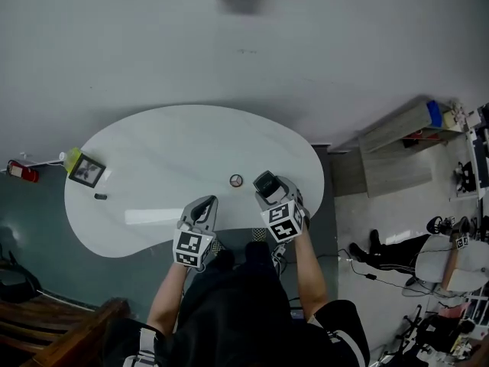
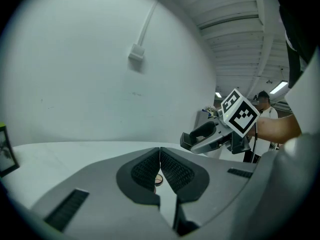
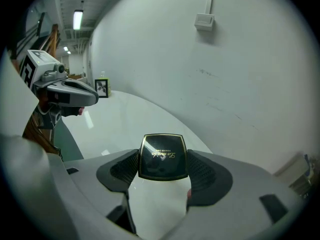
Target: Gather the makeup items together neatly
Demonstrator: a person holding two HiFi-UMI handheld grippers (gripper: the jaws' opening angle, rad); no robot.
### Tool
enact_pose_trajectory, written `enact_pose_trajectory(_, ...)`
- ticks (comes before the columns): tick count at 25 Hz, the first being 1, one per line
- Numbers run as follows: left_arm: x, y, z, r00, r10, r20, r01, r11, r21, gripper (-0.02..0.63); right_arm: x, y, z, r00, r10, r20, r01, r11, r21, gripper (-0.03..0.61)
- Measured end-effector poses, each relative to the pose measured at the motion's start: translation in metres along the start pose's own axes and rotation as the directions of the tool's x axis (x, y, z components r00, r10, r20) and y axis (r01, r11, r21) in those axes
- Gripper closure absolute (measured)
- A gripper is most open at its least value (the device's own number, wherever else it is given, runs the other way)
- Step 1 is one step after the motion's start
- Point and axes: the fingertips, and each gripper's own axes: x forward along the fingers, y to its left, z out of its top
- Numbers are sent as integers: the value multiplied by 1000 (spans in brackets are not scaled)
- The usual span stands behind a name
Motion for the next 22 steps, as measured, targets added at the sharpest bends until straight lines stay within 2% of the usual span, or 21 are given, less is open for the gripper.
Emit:
enact_pose_trajectory(4,23,-23,6,1000,-11,-7,11,1000,9,594,-6,-28,-24,1000,-5,-17,5,1000,6,282)
enact_pose_trajectory(9,47,-43,6,1000,4,-21,-4,1000,-2,594,-3,-53,-47,999,27,-35,-27,1000,-12,282)
enact_pose_trajectory(16,67,-65,-8,996,70,-50,-72,997,-37,594,9,-68,-79,991,117,-62,-122,989,-83,282)
enact_pose_trajectory(22,85,-73,-20,987,146,-68,-151,985,-80,594,33,-74,-101,973,207,-103,-222,960,-168,283)
